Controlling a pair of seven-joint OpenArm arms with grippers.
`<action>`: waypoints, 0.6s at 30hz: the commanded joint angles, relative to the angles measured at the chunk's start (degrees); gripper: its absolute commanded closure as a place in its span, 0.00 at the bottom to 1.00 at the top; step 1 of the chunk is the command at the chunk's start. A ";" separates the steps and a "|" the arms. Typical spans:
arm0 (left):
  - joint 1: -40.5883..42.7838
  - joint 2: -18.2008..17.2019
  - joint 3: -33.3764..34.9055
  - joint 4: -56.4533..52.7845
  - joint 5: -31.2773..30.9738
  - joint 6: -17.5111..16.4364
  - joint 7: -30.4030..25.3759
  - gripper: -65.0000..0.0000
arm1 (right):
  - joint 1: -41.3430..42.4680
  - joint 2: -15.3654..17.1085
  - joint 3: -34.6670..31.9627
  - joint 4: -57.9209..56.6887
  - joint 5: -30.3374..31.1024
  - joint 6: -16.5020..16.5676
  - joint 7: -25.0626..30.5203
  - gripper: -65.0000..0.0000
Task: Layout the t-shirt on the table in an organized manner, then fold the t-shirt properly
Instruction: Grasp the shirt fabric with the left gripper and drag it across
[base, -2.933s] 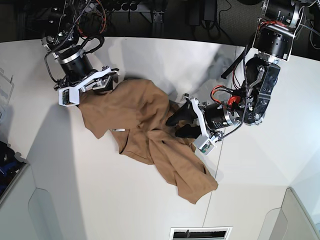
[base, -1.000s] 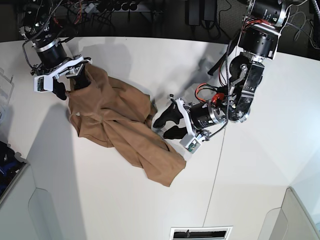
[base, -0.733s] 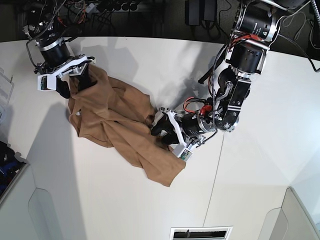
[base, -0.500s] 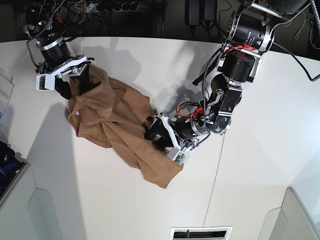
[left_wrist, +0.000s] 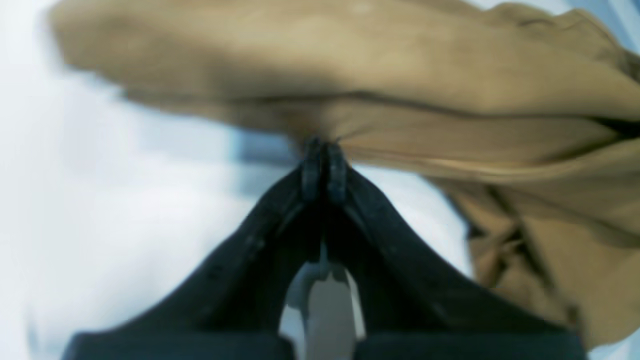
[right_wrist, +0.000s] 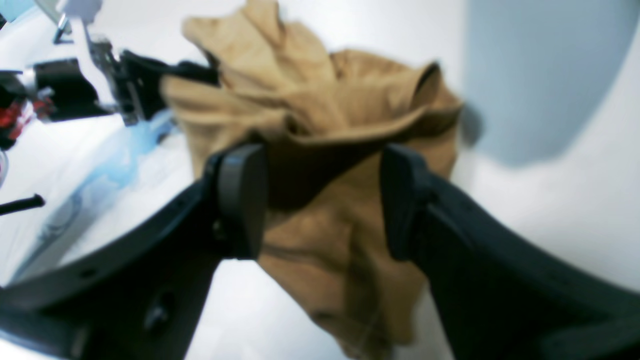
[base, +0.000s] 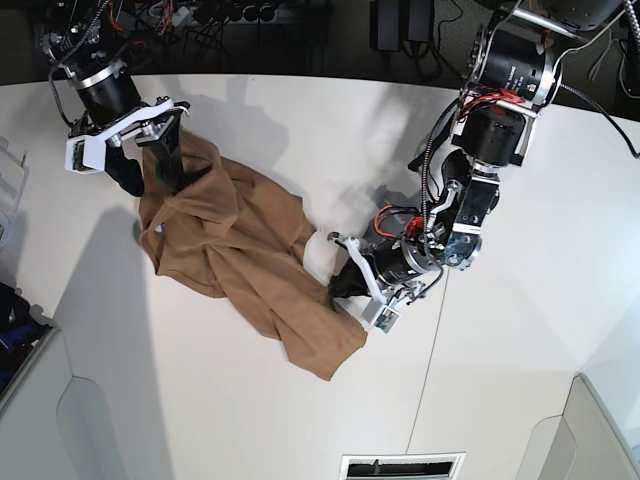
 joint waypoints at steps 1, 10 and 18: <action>-0.92 -0.90 -0.15 0.31 1.11 1.07 1.55 0.99 | 0.00 0.42 -0.09 1.92 0.94 0.46 1.57 0.47; -0.92 -0.28 -0.15 0.33 -3.89 -3.76 1.99 0.96 | 6.45 -1.92 -5.55 -4.52 -5.46 -0.44 1.79 0.47; -0.92 1.79 -0.15 0.33 -3.82 -3.69 2.45 0.79 | 11.10 -3.39 -8.31 -13.33 -6.75 -0.85 1.77 0.60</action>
